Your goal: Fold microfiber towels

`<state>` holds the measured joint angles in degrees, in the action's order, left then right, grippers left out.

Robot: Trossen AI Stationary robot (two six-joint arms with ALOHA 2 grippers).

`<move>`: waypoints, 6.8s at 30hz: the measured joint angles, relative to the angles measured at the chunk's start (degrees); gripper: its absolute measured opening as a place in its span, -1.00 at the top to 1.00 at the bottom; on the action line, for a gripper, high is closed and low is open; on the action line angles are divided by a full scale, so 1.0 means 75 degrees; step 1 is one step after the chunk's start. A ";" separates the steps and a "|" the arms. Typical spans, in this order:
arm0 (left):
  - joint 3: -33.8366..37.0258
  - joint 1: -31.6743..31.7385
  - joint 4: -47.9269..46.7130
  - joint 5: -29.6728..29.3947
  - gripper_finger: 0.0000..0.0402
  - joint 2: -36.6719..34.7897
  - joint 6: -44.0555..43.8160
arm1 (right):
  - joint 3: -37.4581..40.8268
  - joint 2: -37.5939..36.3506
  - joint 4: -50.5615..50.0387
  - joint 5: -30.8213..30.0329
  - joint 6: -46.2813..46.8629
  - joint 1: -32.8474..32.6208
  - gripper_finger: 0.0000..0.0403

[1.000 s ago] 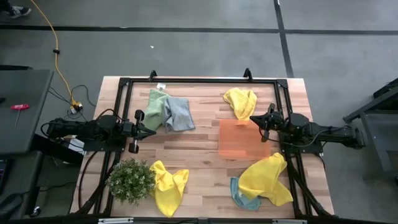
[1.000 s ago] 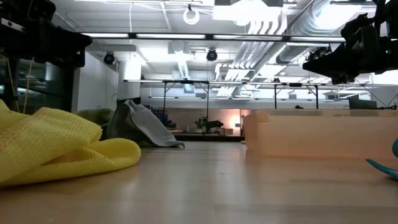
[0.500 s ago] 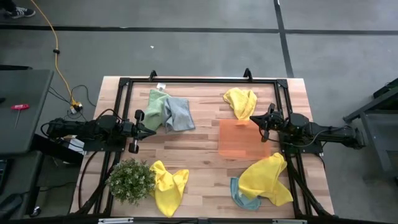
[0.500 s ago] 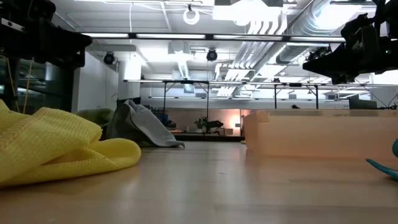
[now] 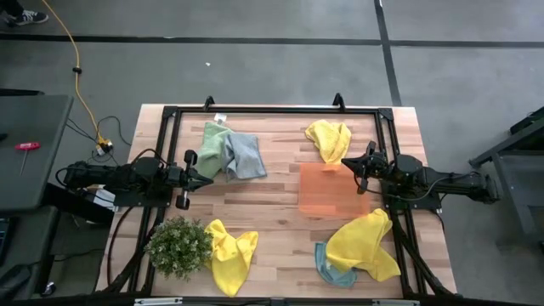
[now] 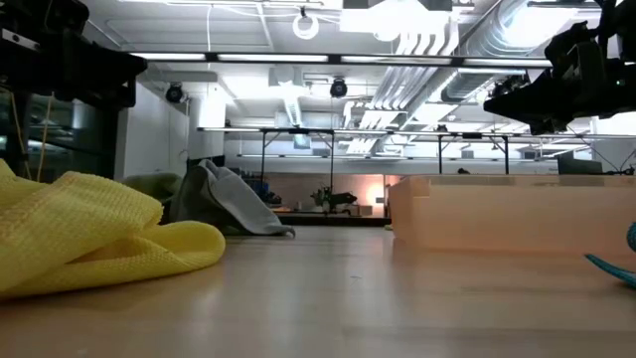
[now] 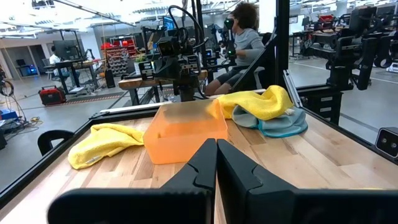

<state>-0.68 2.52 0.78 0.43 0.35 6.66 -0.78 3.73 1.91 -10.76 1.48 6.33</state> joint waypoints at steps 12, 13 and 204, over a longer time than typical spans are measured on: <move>-0.0001 0.0000 0.0000 0.0001 0.98 -0.0001 0.0000 | -0.0001 0.0001 0.0000 0.0000 -0.0002 0.0002 1.00; 0.0000 0.0000 0.0000 0.0000 0.98 0.0000 0.0000 | 0.0000 0.0000 0.0000 0.0000 0.0000 0.0001 1.00; -0.7537 0.1045 -0.4937 -0.0125 1.00 1.0268 -0.3806 | -0.8391 1.1487 -0.3566 0.2865 -0.0830 0.0171 0.04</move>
<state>-57.21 10.36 -36.25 -0.50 77.36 -21.89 -63.71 89.88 -24.83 10.72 -4.75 7.62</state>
